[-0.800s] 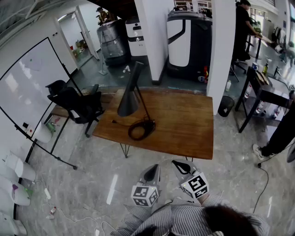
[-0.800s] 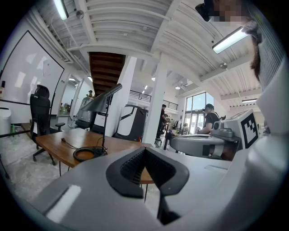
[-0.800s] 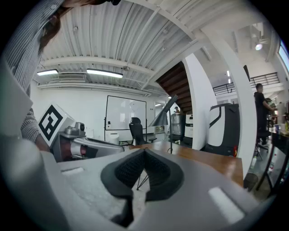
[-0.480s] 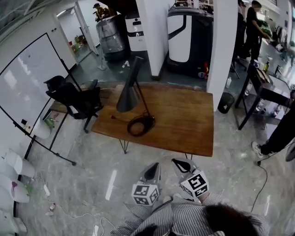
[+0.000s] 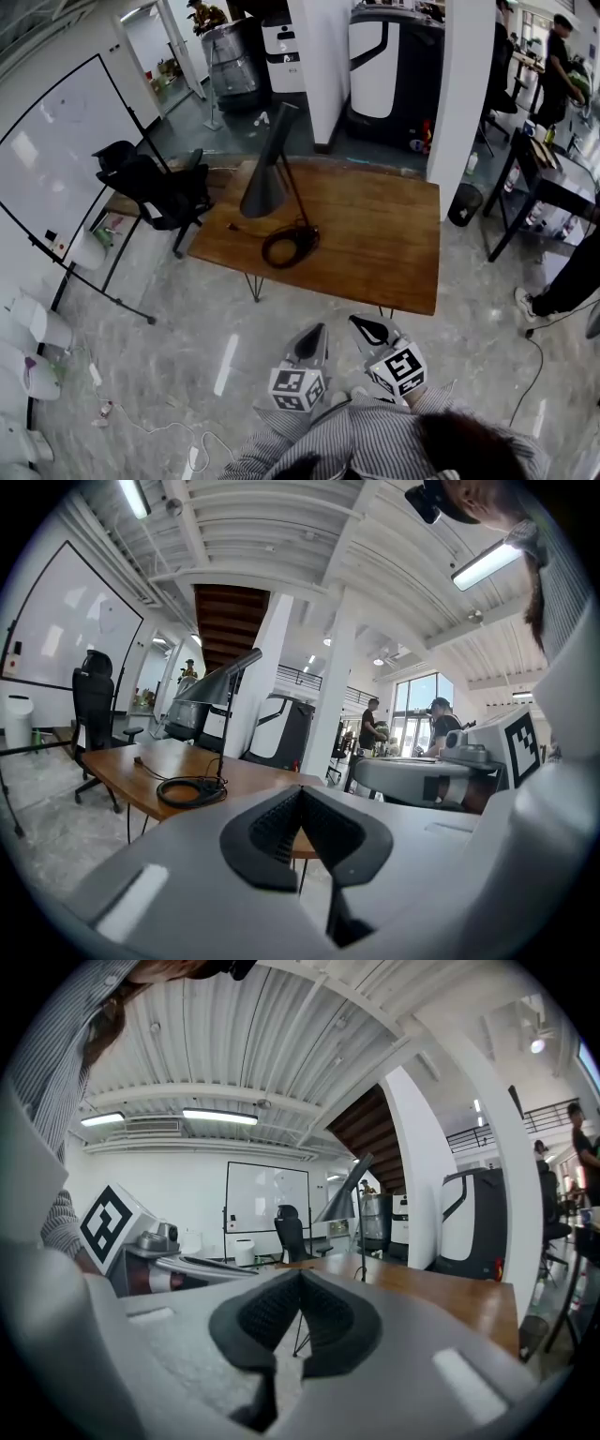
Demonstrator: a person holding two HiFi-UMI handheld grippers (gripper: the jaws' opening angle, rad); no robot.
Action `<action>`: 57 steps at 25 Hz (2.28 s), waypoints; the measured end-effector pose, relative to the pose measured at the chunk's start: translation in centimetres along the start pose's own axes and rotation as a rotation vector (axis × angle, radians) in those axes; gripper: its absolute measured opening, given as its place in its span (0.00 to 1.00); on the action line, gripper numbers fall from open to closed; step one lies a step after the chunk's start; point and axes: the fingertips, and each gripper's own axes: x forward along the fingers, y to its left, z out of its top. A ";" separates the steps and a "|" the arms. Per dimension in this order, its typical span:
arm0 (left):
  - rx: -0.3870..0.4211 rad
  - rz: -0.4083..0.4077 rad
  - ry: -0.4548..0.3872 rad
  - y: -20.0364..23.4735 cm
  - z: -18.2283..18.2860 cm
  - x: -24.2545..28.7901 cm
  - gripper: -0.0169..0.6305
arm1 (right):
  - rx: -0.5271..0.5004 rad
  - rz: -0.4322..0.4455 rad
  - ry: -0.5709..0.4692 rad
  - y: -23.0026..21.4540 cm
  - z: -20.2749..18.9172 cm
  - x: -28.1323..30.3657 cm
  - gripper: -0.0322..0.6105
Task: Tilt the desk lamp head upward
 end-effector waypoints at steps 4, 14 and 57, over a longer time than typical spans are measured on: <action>-0.026 0.007 -0.024 0.5 0.5 0.5 0.03 | 0.041 0.092 -0.020 0.3 0.3 0.5 0.05; -0.017 0.038 0.004 1.7 -0.1 4.0 0.03 | -0.036 0.078 -0.025 -3.6 0.6 2.0 0.05; -0.217 -0.027 -0.211 21.5 13.2 21.6 0.23 | -0.124 0.053 0.180 -19.6 0.4 33.9 0.16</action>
